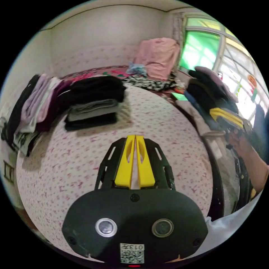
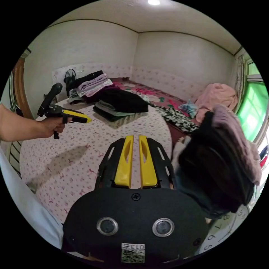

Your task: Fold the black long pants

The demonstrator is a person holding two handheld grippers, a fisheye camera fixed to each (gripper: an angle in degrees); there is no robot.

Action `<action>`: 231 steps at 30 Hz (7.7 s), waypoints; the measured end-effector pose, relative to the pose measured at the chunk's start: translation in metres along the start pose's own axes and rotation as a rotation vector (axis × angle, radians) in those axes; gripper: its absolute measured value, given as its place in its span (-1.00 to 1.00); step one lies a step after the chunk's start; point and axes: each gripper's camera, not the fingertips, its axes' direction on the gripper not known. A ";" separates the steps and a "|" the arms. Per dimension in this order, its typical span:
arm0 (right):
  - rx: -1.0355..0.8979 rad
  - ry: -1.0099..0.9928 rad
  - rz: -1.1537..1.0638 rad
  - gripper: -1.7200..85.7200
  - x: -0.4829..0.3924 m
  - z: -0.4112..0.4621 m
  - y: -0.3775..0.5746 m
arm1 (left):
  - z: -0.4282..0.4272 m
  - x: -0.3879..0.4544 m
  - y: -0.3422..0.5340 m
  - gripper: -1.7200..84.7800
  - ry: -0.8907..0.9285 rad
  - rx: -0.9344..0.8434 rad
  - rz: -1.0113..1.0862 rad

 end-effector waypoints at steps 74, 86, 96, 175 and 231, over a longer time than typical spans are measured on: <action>-0.338 -0.284 0.283 -0.76 -0.511 0.128 0.167 | -0.391 -0.337 0.274 -0.91 0.301 -0.168 0.204; -0.494 -0.210 0.136 -0.66 -0.621 0.210 0.124 | -0.337 -0.517 0.180 -0.76 0.268 -0.193 -0.212; -0.572 -0.086 0.276 -0.90 -0.651 0.204 0.154 | -0.333 -0.544 0.169 -0.86 0.440 -0.273 -0.180; 0.075 0.078 0.807 -0.83 -0.452 0.111 0.208 | -0.702 -0.732 0.321 -0.91 0.030 0.217 -0.334; -0.383 0.227 0.873 -0.74 -0.422 0.002 0.394 | -0.643 -0.657 0.460 -0.90 0.117 -0.328 0.009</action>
